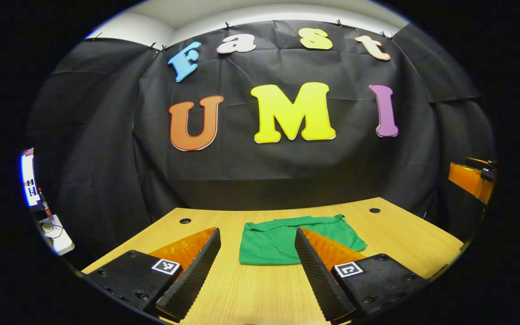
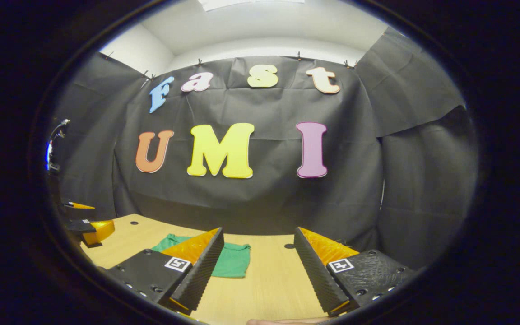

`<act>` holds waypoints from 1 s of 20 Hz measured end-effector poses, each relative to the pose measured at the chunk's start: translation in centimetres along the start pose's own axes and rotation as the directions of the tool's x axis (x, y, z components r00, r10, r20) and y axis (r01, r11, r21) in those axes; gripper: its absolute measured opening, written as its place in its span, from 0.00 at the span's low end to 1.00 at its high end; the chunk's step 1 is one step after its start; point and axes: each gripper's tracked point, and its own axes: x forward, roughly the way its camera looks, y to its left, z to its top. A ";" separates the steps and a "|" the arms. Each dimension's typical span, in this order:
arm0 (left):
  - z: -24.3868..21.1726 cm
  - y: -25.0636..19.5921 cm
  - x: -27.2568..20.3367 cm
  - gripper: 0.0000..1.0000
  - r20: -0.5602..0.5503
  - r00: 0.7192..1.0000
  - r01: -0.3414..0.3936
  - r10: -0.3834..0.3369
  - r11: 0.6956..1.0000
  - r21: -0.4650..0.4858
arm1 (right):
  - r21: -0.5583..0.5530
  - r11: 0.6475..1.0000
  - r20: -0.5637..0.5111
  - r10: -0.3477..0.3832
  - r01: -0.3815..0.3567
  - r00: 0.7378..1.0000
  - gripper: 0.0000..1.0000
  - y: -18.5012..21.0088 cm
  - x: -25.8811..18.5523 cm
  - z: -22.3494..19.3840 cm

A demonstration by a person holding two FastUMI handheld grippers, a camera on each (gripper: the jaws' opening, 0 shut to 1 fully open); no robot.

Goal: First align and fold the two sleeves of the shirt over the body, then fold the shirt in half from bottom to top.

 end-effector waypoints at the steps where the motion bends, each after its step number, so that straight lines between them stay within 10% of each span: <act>1: -0.1 -0.4 -1.4 1.00 0.014 1.000 0.002 -0.002 1.000 0.012 | -0.010 1.000 -0.008 0.011 -0.011 1.000 0.95 0.2 -1.4 -0.7; 7: 1.5 -2.3 -7.4 1.00 0.145 0.989 0.019 -0.016 1.000 -0.021 | -0.021 1.000 -0.038 0.016 -0.017 0.999 0.95 -0.1 -6.4 -4.8; 20: -1.0 -1.3 -4.9 1.00 0.095 0.995 0.016 -0.007 0.996 -0.093 | -0.031 0.998 -0.116 0.049 -0.053 0.992 0.95 1.0 -5.4 -8.1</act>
